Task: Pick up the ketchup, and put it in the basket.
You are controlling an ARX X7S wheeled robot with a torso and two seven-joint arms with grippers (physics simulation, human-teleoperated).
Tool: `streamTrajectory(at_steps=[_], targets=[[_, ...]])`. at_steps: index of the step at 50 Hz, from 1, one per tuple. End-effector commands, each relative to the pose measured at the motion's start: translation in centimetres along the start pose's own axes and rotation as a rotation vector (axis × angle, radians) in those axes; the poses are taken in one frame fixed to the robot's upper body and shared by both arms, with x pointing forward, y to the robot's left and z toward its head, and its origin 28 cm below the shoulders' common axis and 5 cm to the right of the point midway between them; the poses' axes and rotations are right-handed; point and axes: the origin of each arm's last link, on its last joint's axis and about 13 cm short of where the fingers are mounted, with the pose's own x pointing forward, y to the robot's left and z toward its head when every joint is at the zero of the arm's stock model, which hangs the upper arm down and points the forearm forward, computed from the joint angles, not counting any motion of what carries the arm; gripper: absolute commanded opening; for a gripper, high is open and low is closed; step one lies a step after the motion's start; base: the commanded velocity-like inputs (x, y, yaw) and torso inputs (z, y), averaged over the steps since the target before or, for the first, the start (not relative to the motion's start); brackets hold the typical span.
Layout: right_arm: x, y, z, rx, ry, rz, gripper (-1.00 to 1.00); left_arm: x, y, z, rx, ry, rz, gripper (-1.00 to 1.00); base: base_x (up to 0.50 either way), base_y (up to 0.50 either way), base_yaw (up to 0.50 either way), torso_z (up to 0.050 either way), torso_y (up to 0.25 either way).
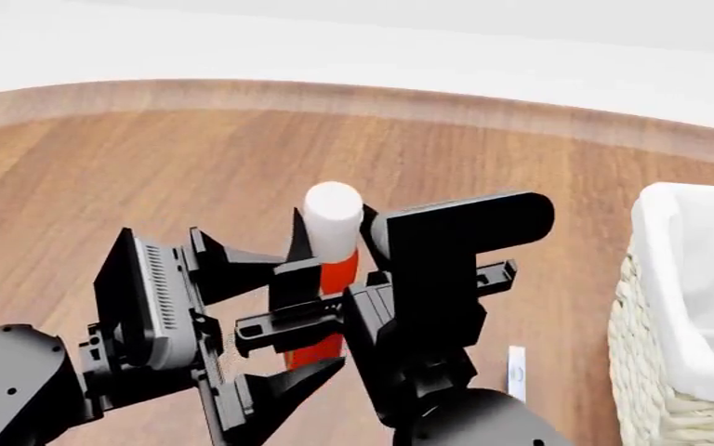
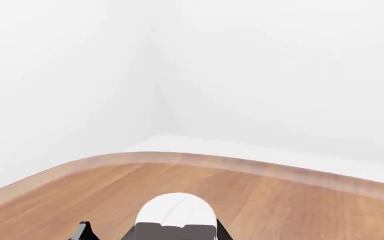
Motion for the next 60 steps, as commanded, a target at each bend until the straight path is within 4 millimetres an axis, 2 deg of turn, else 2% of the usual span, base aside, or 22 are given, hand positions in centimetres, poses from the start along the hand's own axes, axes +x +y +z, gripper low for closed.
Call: streamTrajectory(at_steps=[1,26,30,34,35,40,43,44,45,46,48,49,60], targets=[[1.3,-1.6,0.8,-0.064,-0.084,-0.041,-1.00,0.2,-0.2,0.1,-0.001,-0.014,-0.031,1.00,0.00,0.00,0.00,0.000,0.000],[0.3,-5.3,4.3,-0.111,-0.149,-0.200,-1.00,-0.5,-0.1,-1.4,0.024,-0.061,0.138,1.00,0.00,0.00,0.00,0.000,0.000],[0.3,-6.4,5.2,-0.122,-0.161,-0.241,-1.00,-0.6,-0.1,-1.4,0.013,-0.113,0.212,1.00,0.00,0.00,0.00,0.000,0.003],[0.2,-7.3,5.8,-0.139,-0.167,-0.282,-1.00,-0.6,-0.5,-2.4,0.032,-0.102,0.263,1.00,0.00,0.00,0.00,0.000,0.000],[0.2,-7.6,6.0,-0.142,-0.169,-0.295,-1.00,-0.4,-0.6,-2.7,0.076,-0.095,0.334,1.00,0.00,0.00,0.00,0.000,0.000],[0.4,-8.8,6.8,-0.162,-0.166,-0.348,-1.00,-0.3,-0.7,-4.0,0.068,-0.101,0.547,1.00,0.00,0.00,0.00,0.000,0.000],[0.4,-9.5,7.3,-0.171,-0.163,-0.377,-1.00,-0.5,-1.4,-4.3,0.057,-0.117,0.577,1.00,0.00,0.00,0.00,0.000,0.000],[0.5,-9.7,7.4,-0.170,-0.161,-0.382,-1.00,-0.6,-1.7,-4.3,0.106,-0.097,0.617,1.00,0.00,0.00,0.00,0.000,0.000],[0.5,-10.0,7.4,-0.187,-0.154,-0.400,-1.00,-0.7,-2.1,-4.0,0.071,-0.110,0.621,1.00,0.00,0.00,0.00,0.000,0.000],[0.5,-10.2,7.5,-0.185,-0.153,-0.408,-1.00,-0.7,-2.3,-3.9,0.126,-0.097,0.660,1.00,0.00,0.00,0.00,0.000,0.000],[0.5,-10.6,7.7,-0.196,-0.152,-0.426,-1.00,-0.9,-2.8,-3.6,0.119,-0.114,0.677,1.00,0.00,0.00,0.00,0.000,0.000],[0.4,-11.0,8.1,-0.196,-0.156,-0.444,-1.00,-1.0,-2.9,-3.6,0.163,-0.111,0.761,1.00,0.00,0.00,0.00,0.000,0.000],[-1.1,-14.3,11.4,-0.261,-0.156,-0.616,-1.00,-2.1,-4.4,-3.4,0.260,-0.120,0.835,1.00,0.00,0.00,0.00,0.001,0.001]])
